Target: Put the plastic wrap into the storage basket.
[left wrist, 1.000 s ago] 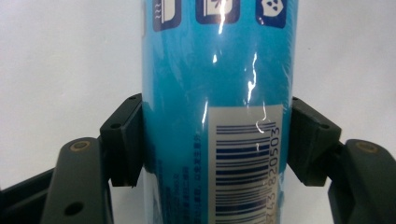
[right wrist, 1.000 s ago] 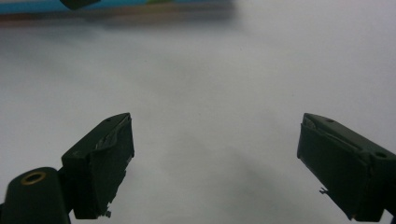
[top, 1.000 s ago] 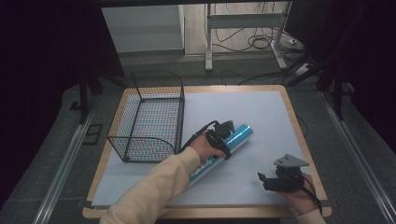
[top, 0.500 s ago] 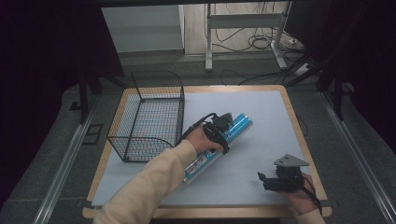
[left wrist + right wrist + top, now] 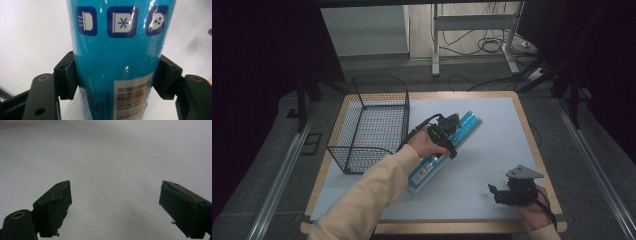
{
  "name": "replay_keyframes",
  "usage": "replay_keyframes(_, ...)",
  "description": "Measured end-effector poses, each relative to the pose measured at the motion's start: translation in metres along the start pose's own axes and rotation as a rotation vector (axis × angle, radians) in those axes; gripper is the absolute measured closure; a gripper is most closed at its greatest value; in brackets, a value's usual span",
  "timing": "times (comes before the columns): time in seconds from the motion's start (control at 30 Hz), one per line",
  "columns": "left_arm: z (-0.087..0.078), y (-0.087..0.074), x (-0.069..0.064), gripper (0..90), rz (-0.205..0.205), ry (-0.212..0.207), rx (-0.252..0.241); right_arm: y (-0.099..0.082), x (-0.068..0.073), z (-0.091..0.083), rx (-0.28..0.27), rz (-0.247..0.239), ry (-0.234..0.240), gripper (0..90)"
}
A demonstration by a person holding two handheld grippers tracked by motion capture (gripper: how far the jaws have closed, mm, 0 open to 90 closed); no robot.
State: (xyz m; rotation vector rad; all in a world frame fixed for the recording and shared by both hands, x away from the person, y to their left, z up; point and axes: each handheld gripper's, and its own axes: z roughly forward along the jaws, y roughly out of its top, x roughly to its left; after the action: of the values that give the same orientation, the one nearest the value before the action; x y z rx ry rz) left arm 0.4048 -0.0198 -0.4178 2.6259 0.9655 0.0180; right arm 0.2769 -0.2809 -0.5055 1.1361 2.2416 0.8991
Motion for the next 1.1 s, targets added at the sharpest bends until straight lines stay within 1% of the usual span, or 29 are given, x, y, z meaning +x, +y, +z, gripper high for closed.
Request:
replay_keyframes(0.07,-0.003,0.000,0.001,31.6,0.002,0.000,0.003,0.000,0.000,0.000,0.000,0.000,0.000,10.9)
replay_keyframes(0.13,-0.010,0.000,0.002,31.6,-0.004,0.003,-0.010,0.000,0.000,0.000,-0.001,0.001,0.000,10.9)
replay_keyframes(0.2,-0.013,0.000,0.003,31.6,-0.001,0.004,-0.014,0.000,0.000,0.000,-0.001,0.001,0.000,10.9)
replay_keyframes(0.23,-0.018,0.001,0.004,31.7,0.003,0.012,-0.021,0.000,0.000,-0.001,-0.002,0.002,0.000,10.9)
replay_keyframes(0.27,-0.018,0.001,0.004,31.6,0.003,0.012,-0.021,0.000,0.000,-0.001,-0.002,0.002,0.000,10.9)
replay_keyframes(0.33,-0.023,0.000,0.006,31.6,-0.010,0.010,-0.033,0.000,0.000,0.000,-0.002,0.000,-0.001,10.9)
replay_keyframes(0.4,-0.025,0.000,0.006,31.7,-0.014,0.011,-0.035,0.000,0.000,0.000,-0.002,0.001,-0.001,10.9)
replay_keyframes(0.47,-0.032,0.000,0.008,31.7,-0.001,0.018,-0.049,0.000,0.000,0.000,-0.002,0.001,-0.001,10.9)
replay_keyframes(0.53,-0.035,0.000,0.009,31.7,0.004,0.015,-0.047,0.000,0.000,0.000,-0.002,0.001,-0.001,10.9)
replay_keyframes(0.63,-0.042,0.001,0.010,31.7,0.001,0.013,-0.058,0.000,0.000,0.000,-0.001,0.004,0.000,10.9)
replay_keyframes(0.77,-0.050,0.002,0.011,31.7,0.000,0.022,-0.070,0.000,0.001,0.000,0.000,0.002,0.003,10.9)
replay_keyframes(0.8,-0.054,0.002,0.012,31.7,-0.003,0.026,-0.078,0.000,0.000,0.000,-0.001,0.000,0.002,10.9)
replay_keyframes(0.97,-0.060,0.004,0.013,31.7,-0.005,0.042,-0.086,0.000,0.000,0.000,-0.002,0.002,0.001,10.9)
replay_keyframes(1.1,-0.064,0.007,0.014,31.7,-0.003,0.041,-0.088,0.000,0.000,0.000,-0.001,0.001,0.002,10.9)
